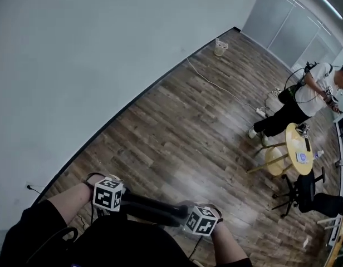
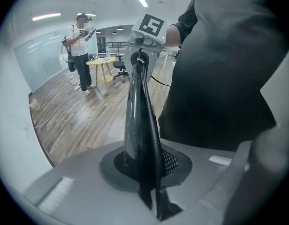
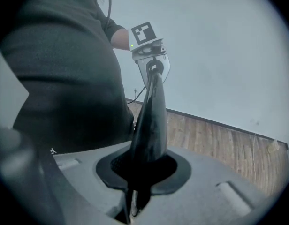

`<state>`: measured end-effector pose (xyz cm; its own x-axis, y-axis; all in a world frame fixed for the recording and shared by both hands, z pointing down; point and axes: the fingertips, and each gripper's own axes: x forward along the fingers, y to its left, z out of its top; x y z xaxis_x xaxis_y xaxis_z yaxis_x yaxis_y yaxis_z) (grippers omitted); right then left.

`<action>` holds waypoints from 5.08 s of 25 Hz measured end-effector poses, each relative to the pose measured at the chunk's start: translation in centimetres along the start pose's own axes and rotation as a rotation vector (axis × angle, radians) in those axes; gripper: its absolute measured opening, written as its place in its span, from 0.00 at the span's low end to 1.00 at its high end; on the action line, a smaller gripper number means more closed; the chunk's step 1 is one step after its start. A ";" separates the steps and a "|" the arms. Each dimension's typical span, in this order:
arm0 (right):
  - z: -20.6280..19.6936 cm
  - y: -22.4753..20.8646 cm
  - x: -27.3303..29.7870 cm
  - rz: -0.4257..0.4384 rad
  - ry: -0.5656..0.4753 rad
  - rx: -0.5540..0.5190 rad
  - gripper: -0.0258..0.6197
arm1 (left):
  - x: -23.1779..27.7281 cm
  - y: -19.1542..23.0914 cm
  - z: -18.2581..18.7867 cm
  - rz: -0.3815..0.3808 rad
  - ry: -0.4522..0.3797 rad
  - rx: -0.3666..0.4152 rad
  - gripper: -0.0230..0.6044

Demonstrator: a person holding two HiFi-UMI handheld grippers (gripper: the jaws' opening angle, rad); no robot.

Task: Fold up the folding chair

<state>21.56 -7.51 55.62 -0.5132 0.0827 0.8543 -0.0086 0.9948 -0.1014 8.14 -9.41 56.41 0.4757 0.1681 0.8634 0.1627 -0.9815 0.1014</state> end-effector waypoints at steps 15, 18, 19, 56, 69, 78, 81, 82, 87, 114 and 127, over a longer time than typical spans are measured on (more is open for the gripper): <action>18.8 -8.8 9.6 0.099 0.084 -0.279 0.13 | -10.9 1.1 -18.4 0.215 -0.055 -0.250 0.12; 23.2 -10.1 11.9 0.138 0.099 -0.356 0.13 | -13.2 0.6 -22.4 0.264 -0.062 -0.325 0.12; 24.6 -10.5 12.7 0.152 0.102 -0.384 0.13 | -13.9 0.3 -23.7 0.280 -0.063 -0.351 0.12; 51.6 -16.6 31.1 0.618 0.149 -1.014 0.13 | -24.1 -5.8 -46.2 0.596 -0.096 -1.163 0.13; 56.4 -18.8 33.4 0.532 0.041 -0.881 0.29 | -27.9 -6.0 -51.2 0.790 -0.145 -1.156 0.30; 59.4 -21.9 34.7 0.353 -0.031 -0.849 0.33 | -30.3 -6.9 -54.2 0.904 -0.119 -1.185 0.30; 60.1 -22.4 35.1 0.314 -0.040 -0.834 0.34 | -30.9 -6.8 -55.0 0.923 -0.089 -1.190 0.31; 60.4 -22.5 35.3 0.303 -0.045 -0.829 0.34 | -31.0 -6.8 -55.3 0.932 -0.079 -1.193 0.31; 61.8 -23.1 35.9 0.252 -0.071 -0.800 0.37 | -32.0 -7.0 -56.6 0.960 -0.037 -1.198 0.32; 67.0 -27.0 39.9 -0.030 -0.128 -0.682 0.47 | -35.0 -5.6 -62.8 1.150 0.163 -1.305 0.32; 68.7 -28.1 41.3 -0.150 -0.160 -0.636 0.50 | -35.9 -5.3 -65.1 1.248 0.244 -1.360 0.33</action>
<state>-58.37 -36.08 58.68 -0.6674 -0.0202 0.7444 0.3926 0.8399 0.3748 -66.04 -16.24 57.05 -0.3783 -0.5119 0.7713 -0.9144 0.0770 -0.3974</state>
